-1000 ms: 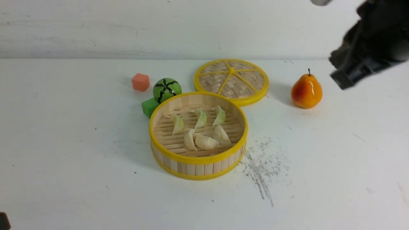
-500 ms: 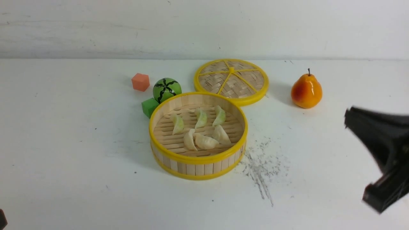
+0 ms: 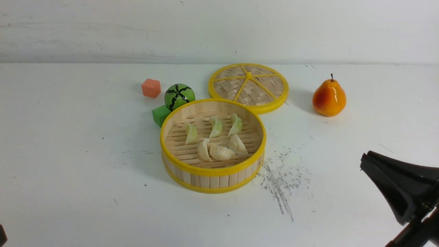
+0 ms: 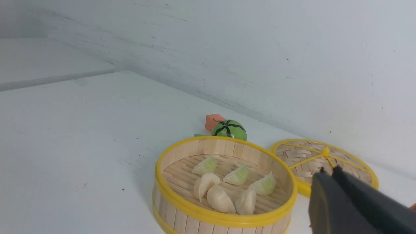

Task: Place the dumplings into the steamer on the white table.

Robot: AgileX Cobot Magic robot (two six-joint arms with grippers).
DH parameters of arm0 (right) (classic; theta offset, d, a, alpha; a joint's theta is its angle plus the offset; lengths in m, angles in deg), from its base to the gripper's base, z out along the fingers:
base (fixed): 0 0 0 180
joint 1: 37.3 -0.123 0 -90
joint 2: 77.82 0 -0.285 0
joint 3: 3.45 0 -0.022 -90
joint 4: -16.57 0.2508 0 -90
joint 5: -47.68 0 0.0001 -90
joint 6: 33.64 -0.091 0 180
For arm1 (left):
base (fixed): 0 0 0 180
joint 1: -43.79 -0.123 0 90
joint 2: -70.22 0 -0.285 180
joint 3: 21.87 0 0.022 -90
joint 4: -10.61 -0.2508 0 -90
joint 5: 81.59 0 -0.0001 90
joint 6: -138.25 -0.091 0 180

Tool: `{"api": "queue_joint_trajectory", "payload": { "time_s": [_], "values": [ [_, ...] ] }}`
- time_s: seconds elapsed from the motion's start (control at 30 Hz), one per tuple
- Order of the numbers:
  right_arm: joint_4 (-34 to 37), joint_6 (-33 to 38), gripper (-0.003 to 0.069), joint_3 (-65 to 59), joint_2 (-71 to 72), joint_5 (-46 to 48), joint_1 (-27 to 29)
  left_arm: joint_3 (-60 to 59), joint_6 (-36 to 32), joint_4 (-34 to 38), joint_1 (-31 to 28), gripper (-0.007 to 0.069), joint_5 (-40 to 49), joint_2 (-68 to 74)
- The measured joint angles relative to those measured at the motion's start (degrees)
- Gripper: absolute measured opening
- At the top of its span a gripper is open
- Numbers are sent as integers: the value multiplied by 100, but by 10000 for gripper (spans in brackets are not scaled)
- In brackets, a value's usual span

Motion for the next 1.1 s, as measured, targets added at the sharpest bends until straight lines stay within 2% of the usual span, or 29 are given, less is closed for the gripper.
{"api": "queue_joint_trajectory", "payload": {
  "time_s": [0.47,0.77,0.97,1.1],
  "values": [
    [0,-5,8,-81,85,-14,0,0,0,0,0,-13,-6,0],
    [13,-5,18,-1365,1489,-272,0,0,0,-6,0,-11,18,-38],
    [51,0,20,-1596,2706,953,236,0,0,-10,0,-9,62,-45],
    [119,0,20,-1600,3528,2143,824,0,0,-16,0,-4,74,-45]
  ]
}}
